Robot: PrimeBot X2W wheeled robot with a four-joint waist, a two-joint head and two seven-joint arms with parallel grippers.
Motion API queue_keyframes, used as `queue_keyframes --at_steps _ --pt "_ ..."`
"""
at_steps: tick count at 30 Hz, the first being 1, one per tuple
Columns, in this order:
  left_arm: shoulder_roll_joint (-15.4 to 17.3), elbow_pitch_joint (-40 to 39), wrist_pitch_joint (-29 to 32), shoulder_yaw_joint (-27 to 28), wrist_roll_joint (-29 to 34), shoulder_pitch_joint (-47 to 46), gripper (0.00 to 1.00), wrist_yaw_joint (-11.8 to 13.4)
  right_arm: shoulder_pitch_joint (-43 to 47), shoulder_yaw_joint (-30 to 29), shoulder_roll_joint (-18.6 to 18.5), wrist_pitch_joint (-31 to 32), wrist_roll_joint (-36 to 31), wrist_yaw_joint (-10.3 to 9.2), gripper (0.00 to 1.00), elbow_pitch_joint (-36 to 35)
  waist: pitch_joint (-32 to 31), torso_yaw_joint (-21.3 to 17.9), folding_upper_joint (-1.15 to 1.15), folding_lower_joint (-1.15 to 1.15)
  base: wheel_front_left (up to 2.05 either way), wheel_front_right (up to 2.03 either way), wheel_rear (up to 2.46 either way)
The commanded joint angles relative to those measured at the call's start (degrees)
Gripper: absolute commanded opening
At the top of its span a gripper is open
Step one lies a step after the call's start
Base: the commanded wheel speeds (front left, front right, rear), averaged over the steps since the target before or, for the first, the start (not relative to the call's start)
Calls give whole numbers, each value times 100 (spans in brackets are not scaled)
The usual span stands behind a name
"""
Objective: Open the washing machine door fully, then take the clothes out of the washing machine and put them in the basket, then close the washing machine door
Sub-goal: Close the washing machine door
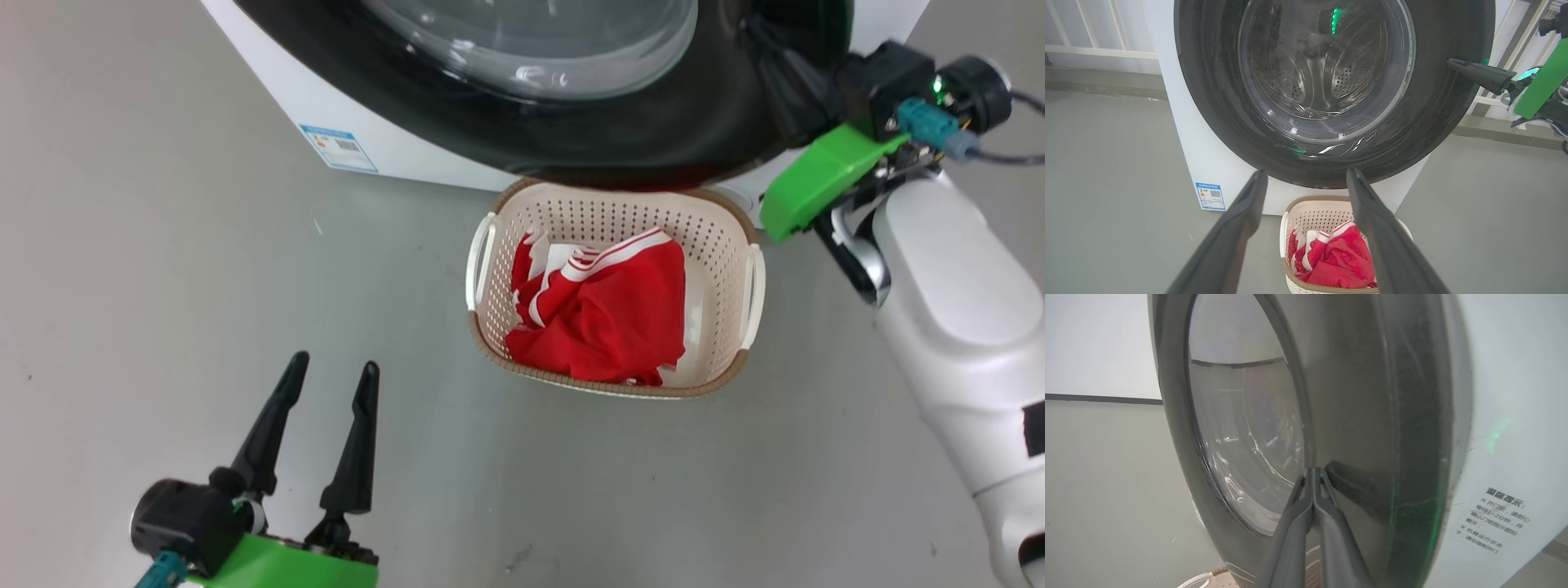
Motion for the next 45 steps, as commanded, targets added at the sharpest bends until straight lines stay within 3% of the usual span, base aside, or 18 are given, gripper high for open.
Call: queue_keyframes --at_steps 1,16,25,30,31,32,33,34,35,45 --pt "67 -99 -52 201 52 -155 100 -39 -150 40 28 -51 -35 -6 0 -77 88 0 0 0 0 0 0" --pt "-11 81 -52 149 244 -442 100 -162 -1318 -468 16 -155 -309 -6 0 675 470 -60 0 0 0 0 0" --pt "-60 143 -52 214 205 -476 100 -206 -1140 -456 246 -157 -353 -6 0 572 428 -157 0 0 0 0 0" --pt "-111 119 -52 353 54 -454 100 -204 -775 -269 443 -157 -38 -6 0 448 308 -337 0 0 0 0 0" --pt "-126 99 -52 382 37 -457 100 -189 -687 -231 463 -157 23 -6 25 405 282 -379 0 0 0 0 0" --pt "-126 99 -52 382 37 -457 100 -189 -687 -231 463 -157 23 -6 25 405 282 -379 0 0 0 0 0" --pt "-137 90 -52 403 35 -458 100 -170 -597 -194 475 -157 68 -6 51 348 252 -422 0 0 0 0 0" --pt "-143 88 -52 419 48 -461 100 -151 -492 -164 484 -157 115 -6 87 301 214 -464 0 0 0 0 0" --pt "-148 92 -52 435 60 -460 100 -130 -375 -144 498 -157 167 -6 100 251 173 -511 0 0 0 0 0" --pt "-86 235 -52 622 104 -442 100 27 935 -144 543 -157 391 -6 100 -439 -309 -1054 0 0 0 0 0"
